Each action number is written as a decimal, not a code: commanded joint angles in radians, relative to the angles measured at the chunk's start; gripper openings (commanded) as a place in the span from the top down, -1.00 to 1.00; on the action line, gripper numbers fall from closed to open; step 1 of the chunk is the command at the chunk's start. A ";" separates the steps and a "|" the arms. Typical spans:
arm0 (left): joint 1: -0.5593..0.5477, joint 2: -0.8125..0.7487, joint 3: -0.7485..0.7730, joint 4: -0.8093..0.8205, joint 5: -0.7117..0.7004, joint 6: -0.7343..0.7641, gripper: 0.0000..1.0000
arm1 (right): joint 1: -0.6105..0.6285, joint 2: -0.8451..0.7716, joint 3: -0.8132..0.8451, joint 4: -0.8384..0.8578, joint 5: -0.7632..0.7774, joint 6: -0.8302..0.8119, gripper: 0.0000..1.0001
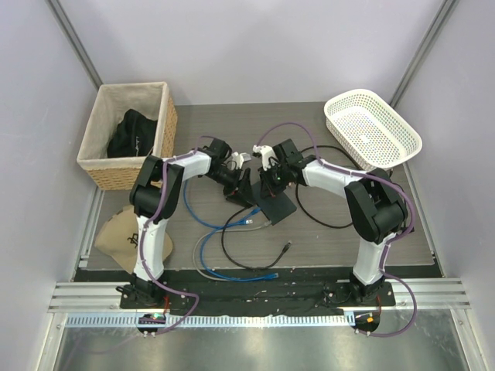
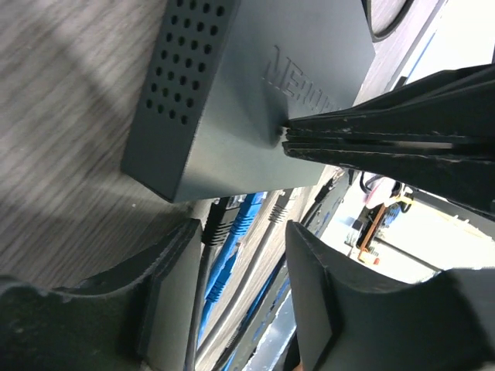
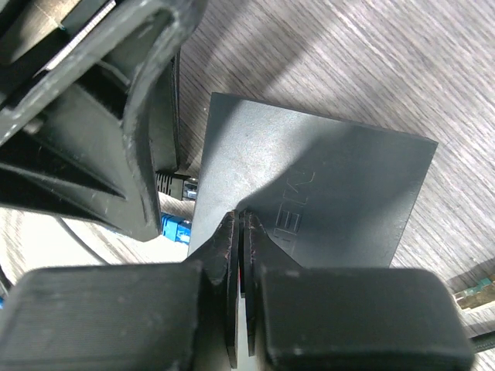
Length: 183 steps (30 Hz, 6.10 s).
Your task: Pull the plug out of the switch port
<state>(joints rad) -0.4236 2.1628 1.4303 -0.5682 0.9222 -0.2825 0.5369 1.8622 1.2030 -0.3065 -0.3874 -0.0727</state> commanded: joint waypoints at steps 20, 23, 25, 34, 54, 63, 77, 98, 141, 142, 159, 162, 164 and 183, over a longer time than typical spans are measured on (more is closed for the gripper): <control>-0.049 0.088 0.087 -0.036 -0.239 -0.004 0.17 | 0.005 0.005 -0.062 -0.020 0.085 -0.024 0.90; -0.052 0.094 0.108 -0.059 -0.269 -0.012 0.21 | 0.005 0.002 -0.063 -0.020 0.087 -0.022 0.90; -0.050 0.100 0.130 -0.074 -0.281 -0.021 0.21 | 0.005 0.000 -0.066 -0.019 0.087 -0.021 0.90; 0.021 0.120 0.084 -0.004 -0.098 -0.128 0.00 | 0.005 -0.006 -0.074 -0.028 0.090 -0.016 0.90; -0.007 0.055 -0.376 0.915 -0.071 -0.452 -0.04 | 0.005 0.029 -0.071 -0.060 0.099 0.022 0.90; -0.015 -0.032 -0.338 0.730 -0.134 -0.318 0.08 | 0.003 0.017 -0.057 -0.066 0.110 0.014 0.87; 0.025 0.054 -0.085 0.332 -0.079 -0.143 0.24 | -0.103 -0.208 -0.098 -0.115 0.101 0.005 -0.24; 0.052 -0.101 -0.255 0.154 -0.172 0.146 1.00 | -0.155 -0.334 -0.292 -0.042 0.042 0.071 -0.38; 0.131 -0.067 -0.165 -0.005 -0.186 0.144 0.97 | -0.153 -0.186 -0.135 -0.072 0.033 0.062 -0.40; 0.131 -0.066 -0.160 -0.007 -0.177 0.150 0.67 | -0.152 -0.181 -0.129 -0.071 0.030 0.063 -0.41; 0.118 0.107 0.032 0.077 -0.075 -0.037 -0.06 | -0.041 -0.083 -0.020 -0.071 -0.025 0.019 0.69; 0.105 0.115 0.033 0.079 -0.072 -0.038 -0.01 | -0.041 -0.058 -0.034 -0.068 -0.013 0.027 0.69; 0.095 0.115 0.027 0.076 -0.072 -0.024 0.00 | -0.041 -0.043 -0.039 -0.068 -0.013 0.021 0.69; 0.039 0.129 0.004 0.053 -0.132 0.023 0.32 | -0.040 0.006 -0.052 -0.059 -0.019 0.022 0.68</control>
<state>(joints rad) -0.3458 2.2234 1.4696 -0.5137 0.9474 -0.3069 0.4927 1.8313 1.1690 -0.3664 -0.4423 -0.0349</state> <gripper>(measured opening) 0.361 0.159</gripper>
